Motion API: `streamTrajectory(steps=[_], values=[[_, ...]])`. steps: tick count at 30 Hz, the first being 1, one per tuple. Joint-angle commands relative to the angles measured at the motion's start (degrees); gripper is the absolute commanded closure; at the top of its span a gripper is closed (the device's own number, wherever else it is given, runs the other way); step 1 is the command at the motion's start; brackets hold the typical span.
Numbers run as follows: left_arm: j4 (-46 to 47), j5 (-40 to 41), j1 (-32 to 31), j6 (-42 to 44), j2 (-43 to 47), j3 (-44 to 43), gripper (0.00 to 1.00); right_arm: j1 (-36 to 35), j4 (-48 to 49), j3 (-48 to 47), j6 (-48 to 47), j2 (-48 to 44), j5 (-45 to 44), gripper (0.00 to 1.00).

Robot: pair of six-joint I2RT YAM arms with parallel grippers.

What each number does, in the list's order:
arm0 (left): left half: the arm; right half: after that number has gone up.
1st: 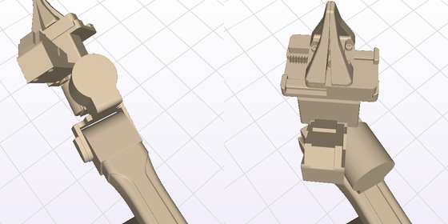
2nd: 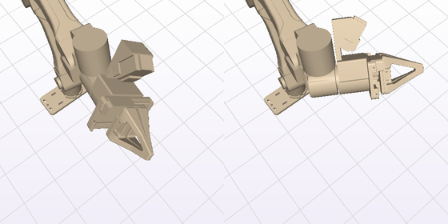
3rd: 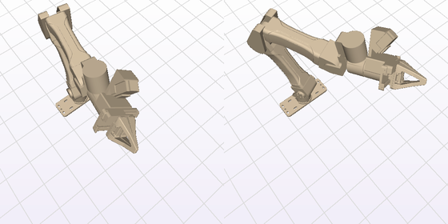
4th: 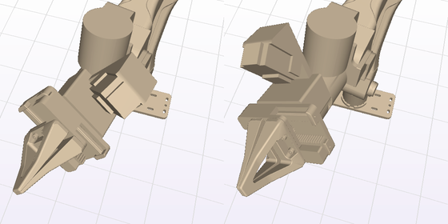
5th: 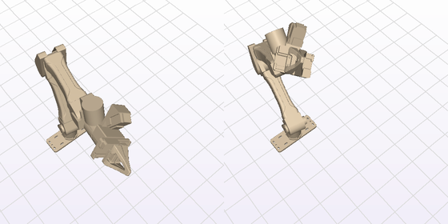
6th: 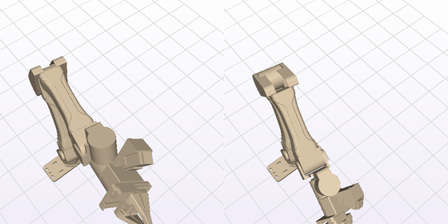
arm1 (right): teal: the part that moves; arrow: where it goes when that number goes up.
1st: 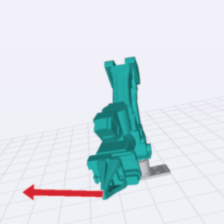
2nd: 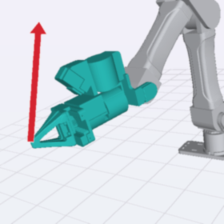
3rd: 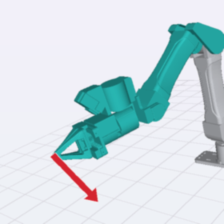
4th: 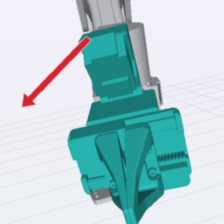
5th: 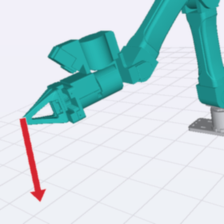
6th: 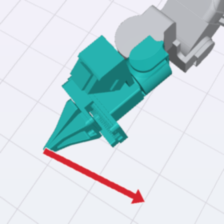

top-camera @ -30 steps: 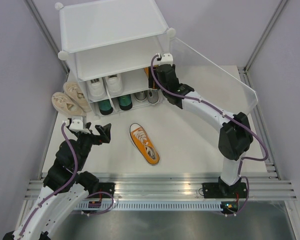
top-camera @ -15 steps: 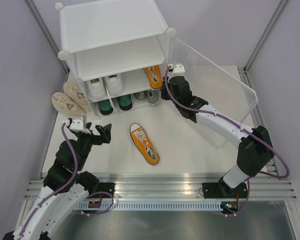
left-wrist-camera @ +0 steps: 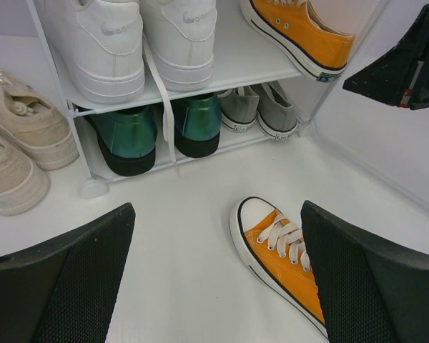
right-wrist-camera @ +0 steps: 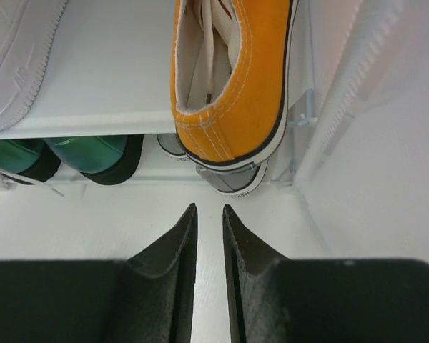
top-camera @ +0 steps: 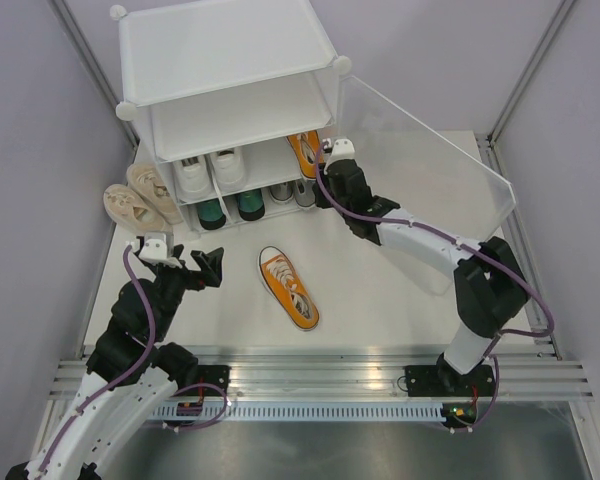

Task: Place and organize the shoes in the shoe cabinet

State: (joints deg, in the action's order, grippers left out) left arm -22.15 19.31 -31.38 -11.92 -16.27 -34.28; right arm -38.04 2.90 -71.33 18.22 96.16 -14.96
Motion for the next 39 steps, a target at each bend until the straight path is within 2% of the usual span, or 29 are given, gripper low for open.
streamTrajectory(steps=[1,12,26,32,35,39], values=[[2.5,-0.7,-0.4,0.4,0.1,0.4,0.00,-0.1,2.7,-5.7,-1.5,3.3,0.8,0.76],[2.5,-0.7,-0.4,0.5,-0.2,0.4,0.00,2.6,1.9,-17.6,-4.9,12.2,2.2,0.76],[2.4,-0.3,-0.4,0.7,-0.5,0.4,0.00,4.0,3.2,-18.7,-4.8,15.8,5.6,0.77],[2.4,-0.1,-0.4,0.8,-0.7,0.5,0.00,3.9,3.5,-17.7,-4.2,14.6,7.1,0.76],[2.5,0.0,-0.4,0.8,-0.7,0.5,0.00,3.6,5.7,-13.0,-3.8,10.0,9.8,0.70],[2.5,0.6,-0.3,1.0,-0.6,0.4,0.00,2.2,9.8,-1.6,-4.3,2.3,9.6,0.41]])
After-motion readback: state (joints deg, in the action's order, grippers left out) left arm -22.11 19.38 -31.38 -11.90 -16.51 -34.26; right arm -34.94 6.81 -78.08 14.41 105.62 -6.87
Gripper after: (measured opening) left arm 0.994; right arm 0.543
